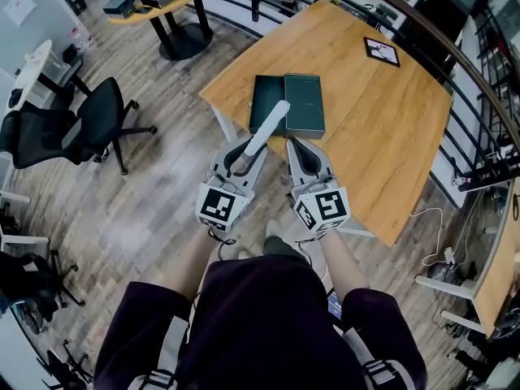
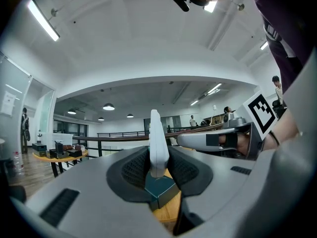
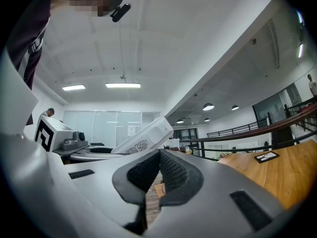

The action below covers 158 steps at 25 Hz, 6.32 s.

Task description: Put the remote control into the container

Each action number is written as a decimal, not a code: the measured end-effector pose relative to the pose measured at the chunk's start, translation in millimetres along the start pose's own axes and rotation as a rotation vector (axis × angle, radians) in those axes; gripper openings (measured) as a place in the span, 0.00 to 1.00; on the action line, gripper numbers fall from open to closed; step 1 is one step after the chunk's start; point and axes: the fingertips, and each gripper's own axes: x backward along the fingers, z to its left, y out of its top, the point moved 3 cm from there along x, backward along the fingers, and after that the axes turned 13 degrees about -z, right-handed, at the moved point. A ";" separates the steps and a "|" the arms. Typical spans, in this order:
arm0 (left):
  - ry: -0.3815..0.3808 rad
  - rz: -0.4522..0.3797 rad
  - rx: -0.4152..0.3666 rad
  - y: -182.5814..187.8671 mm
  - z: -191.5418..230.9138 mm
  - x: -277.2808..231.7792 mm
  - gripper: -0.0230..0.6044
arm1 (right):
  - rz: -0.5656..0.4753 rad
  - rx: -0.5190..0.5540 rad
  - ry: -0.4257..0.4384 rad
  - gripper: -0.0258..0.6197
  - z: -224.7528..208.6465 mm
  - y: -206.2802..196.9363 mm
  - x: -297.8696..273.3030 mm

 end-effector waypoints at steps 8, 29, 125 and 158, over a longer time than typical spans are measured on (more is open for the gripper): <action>0.028 0.002 -0.008 -2.9 14.8 -35.0 0.21 | 0.002 -0.009 0.047 0.07 -26.8 -0.5 -26.2; 0.077 0.025 -0.033 -20.1 48.2 -91.0 0.21 | 0.005 -0.046 0.057 0.07 -81.0 -16.5 -61.4; 0.173 0.986 0.189 -333.8 116.9 -192.8 0.26 | 0.275 -0.138 -0.098 0.07 -202.7 -202.9 -150.7; 0.164 0.230 0.001 -138.4 151.3 -235.9 0.22 | 0.152 -0.051 -0.081 0.07 -194.6 -121.7 -186.4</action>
